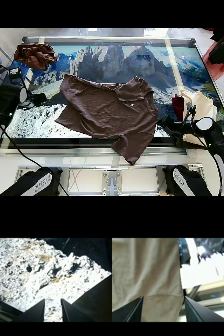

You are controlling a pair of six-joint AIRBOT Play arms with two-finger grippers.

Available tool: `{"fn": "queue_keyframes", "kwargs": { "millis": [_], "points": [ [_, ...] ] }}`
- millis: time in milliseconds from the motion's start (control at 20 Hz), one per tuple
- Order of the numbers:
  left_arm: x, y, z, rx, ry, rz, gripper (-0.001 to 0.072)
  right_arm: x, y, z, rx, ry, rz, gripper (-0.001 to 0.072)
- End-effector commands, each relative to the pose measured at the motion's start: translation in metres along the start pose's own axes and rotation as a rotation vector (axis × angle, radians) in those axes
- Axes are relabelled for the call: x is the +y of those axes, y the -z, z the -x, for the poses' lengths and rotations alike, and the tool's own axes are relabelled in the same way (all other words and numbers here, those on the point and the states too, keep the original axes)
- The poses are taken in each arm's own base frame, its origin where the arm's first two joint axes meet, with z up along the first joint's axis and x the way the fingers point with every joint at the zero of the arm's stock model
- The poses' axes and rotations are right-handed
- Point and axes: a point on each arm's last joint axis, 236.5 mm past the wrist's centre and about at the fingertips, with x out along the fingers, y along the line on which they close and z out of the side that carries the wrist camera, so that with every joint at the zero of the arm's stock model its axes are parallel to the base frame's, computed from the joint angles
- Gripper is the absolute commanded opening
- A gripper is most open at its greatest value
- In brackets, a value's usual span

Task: Fold the shirts.

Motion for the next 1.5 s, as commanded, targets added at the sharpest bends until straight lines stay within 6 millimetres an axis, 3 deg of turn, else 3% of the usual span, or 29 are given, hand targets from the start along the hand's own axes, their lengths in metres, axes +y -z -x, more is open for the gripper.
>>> {"fn": "queue_keyframes", "kwargs": {
  "millis": [0,200,400,750,800,850,900,1150,1300,1350,1450],
  "points": [
    [-0.009,0.013,0.001,0.034,0.049,-0.008,0.0222,-0.01,0.014,-0.015,0.009,-0.015,-0.077,0.0603],
    [-0.009,0.011,0.008,0.016,0.061,-0.008,0.0222,-0.024,0.029,-0.029,0.058,0.011,-0.112,0.0602],
    [-0.008,0.007,0.015,-0.01,0.071,-0.001,0.0222,-0.027,0.032,-0.046,0.044,-0.012,-0.162,0.0586],
    [-0.008,0.007,0.015,-0.011,0.07,-0.007,0.0222,-0.002,0.039,-0.074,0.06,-0.059,-0.171,0.058],
    [-0.008,0.007,0.015,-0.011,0.07,-0.023,0.0222,0.003,0.04,-0.075,0.063,-0.071,-0.173,0.0447],
    [-0.008,0.007,0.015,-0.011,0.07,-0.036,0.0221,0.007,0.04,-0.073,0.069,-0.08,-0.166,0.0215],
    [-0.007,0.007,0.015,-0.014,0.067,-0.047,0.0222,0.012,0.04,-0.07,0.08,-0.09,-0.132,0.0042],
    [0.019,-0.001,0.012,-0.054,-0.043,0.032,0.0221,0.068,0.014,-0.026,0.049,-0.188,0.009,0.0036],
    [0.018,0.046,-0.02,0.064,-0.05,0.188,0.022,0.088,0.003,0.006,-0.003,-0.204,0.111,0.0035],
    [0.01,0.07,-0.034,0.123,-0.024,0.242,0.0219,0.092,0.005,0.015,-0.001,-0.202,0.144,0.0036],
    [-0.025,0.106,-0.053,0.217,0.107,0.322,0.0219,0.1,0.006,0.03,-0.012,-0.217,0.181,0.0035]
  ]
}}
